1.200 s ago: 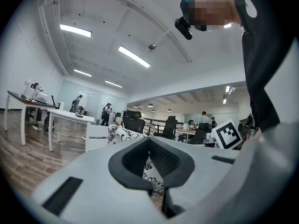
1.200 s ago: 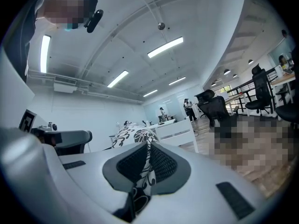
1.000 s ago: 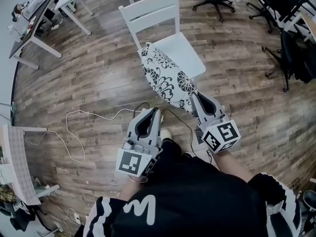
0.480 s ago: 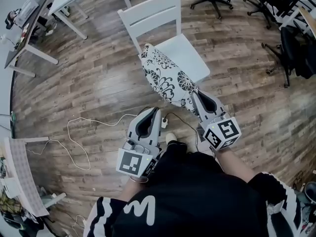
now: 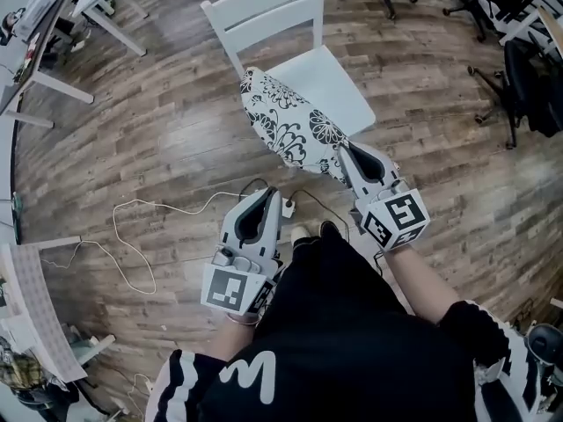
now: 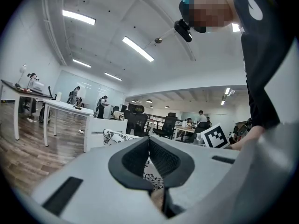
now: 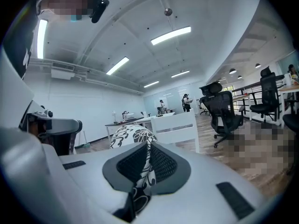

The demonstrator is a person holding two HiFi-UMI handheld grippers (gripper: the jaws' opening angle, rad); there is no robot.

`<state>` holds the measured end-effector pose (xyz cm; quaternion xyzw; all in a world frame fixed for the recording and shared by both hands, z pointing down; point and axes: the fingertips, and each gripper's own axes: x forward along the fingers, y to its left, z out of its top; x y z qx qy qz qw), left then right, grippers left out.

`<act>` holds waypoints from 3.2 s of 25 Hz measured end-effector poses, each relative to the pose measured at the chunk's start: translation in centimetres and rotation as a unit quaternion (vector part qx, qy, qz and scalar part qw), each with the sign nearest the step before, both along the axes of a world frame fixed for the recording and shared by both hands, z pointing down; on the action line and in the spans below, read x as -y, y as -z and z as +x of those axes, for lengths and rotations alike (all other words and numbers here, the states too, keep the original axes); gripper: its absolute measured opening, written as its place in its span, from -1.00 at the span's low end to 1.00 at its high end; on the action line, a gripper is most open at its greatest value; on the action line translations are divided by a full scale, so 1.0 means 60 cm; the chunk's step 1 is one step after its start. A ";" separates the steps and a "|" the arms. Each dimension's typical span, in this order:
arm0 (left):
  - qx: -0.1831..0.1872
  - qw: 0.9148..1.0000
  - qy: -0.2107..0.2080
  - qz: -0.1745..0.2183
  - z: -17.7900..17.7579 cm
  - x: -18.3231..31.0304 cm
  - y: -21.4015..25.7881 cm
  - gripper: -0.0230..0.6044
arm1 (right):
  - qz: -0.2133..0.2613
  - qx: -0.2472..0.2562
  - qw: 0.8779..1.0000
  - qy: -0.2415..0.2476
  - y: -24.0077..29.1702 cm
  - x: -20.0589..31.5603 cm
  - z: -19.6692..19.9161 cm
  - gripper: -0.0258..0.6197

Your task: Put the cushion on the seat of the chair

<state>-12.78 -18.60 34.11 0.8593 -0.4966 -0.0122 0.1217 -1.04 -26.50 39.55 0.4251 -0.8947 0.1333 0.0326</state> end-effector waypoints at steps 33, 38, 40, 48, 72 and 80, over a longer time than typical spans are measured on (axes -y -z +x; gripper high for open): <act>-0.006 0.991 0.081 -0.107 0.024 -0.032 -0.146 -0.91 | -0.023 -0.156 0.975 0.158 -0.270 0.009 -0.011 -0.83; -0.005 0.990 0.080 -0.113 0.022 -0.051 -0.170 -0.91 | -0.034 -0.161 0.973 0.164 -0.300 -0.008 -0.009 -0.83; -0.002 0.990 0.079 -0.116 0.022 -0.056 -0.182 -0.91 | -0.037 -0.165 0.972 0.165 -0.311 -0.010 -0.006 -0.83; 0.025 0.990 0.076 -0.117 0.030 -0.054 -0.223 -0.91 | -0.062 -0.164 0.971 0.159 -0.359 -0.004 0.003 -0.83; 0.014 0.985 0.094 -0.147 0.005 -0.060 -0.268 -0.91 | -0.071 -0.210 0.962 0.160 -0.451 0.052 -0.006 -0.83; 0.013 0.982 0.102 -0.159 -0.002 -0.068 -0.287 -0.91 | -0.075 -0.222 0.960 0.154 -0.485 0.068 -0.002 -0.83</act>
